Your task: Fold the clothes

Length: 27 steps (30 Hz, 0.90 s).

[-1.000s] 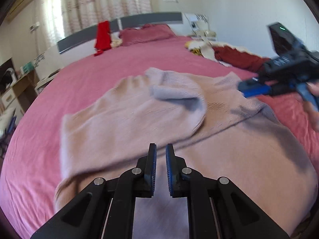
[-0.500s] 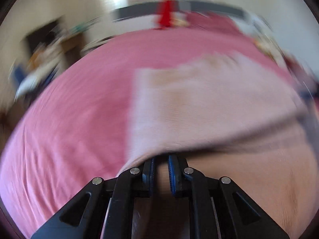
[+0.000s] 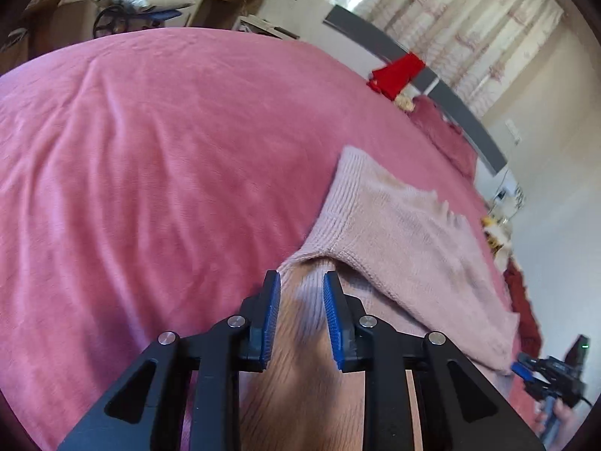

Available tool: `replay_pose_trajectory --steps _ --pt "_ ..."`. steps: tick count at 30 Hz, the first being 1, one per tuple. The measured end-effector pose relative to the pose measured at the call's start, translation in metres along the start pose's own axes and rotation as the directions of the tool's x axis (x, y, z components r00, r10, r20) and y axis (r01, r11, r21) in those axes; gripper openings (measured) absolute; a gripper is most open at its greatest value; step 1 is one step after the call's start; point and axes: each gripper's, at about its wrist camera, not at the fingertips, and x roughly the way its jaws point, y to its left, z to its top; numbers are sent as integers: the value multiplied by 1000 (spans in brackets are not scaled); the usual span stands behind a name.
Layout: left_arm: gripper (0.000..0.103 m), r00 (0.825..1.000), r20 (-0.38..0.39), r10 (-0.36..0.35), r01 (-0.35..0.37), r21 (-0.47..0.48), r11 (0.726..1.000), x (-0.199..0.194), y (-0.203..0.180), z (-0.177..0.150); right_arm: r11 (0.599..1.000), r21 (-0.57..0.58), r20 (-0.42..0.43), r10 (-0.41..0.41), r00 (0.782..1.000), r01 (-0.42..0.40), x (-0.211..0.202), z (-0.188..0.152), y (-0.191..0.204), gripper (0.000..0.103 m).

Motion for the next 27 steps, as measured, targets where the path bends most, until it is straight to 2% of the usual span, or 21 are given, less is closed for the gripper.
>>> replay_pose_trajectory --steps 2,6,8,11,12,14,17,18,20,22,23,25,26,27 --pt "26 1000 24 -2 1 34 999 -8 -6 3 1000 -15 11 -5 1000 5 4 12 0 32" --pt "35 999 38 -31 23 182 983 8 -43 16 992 -127 -28 -33 999 29 27 33 9 33" --pt "37 999 31 -36 26 261 965 30 -70 25 983 -181 -62 -39 997 27 41 40 16 33" --pt "38 999 1 -35 32 367 930 65 -104 32 977 -207 -107 34 994 -56 56 42 22 33" --pt "38 1000 -16 -24 29 407 913 80 -114 31 979 -192 -118 38 992 -61 60 43 22 33" --pt "38 998 -34 51 -31 449 893 108 -117 36 984 -156 -138 61 989 -83 67 45 20 35" --pt "38 985 -28 173 -139 471 871 141 -111 46 983 -76 -147 157 976 -170 69 51 18 7" --pt "39 982 -1 191 -170 445 879 140 -105 51 983 -80 -134 153 979 -164 66 54 19 3" --pt "39 974 33 225 -220 390 894 140 -93 59 980 -102 -81 163 983 -171 56 59 25 2" --pt "49 963 52 265 -268 315 910 140 -77 65 976 -167 -4 140 990 -139 44 64 35 2" --pt "50 962 54 268 -272 282 920 139 -69 67 973 -204 36 120 992 -111 37 66 40 2" --pt "50 975 42 218 -222 236 946 137 -60 68 969 -244 70 49 996 -30 40 68 43 2" --pt "50 977 41 209 -213 230 950 134 -61 69 973 -230 49 37 998 -25 45 68 37 6" --pt "50 979 40 200 -204 224 953 132 -62 70 979 -190 17 76 997 -71 49 66 28 7"
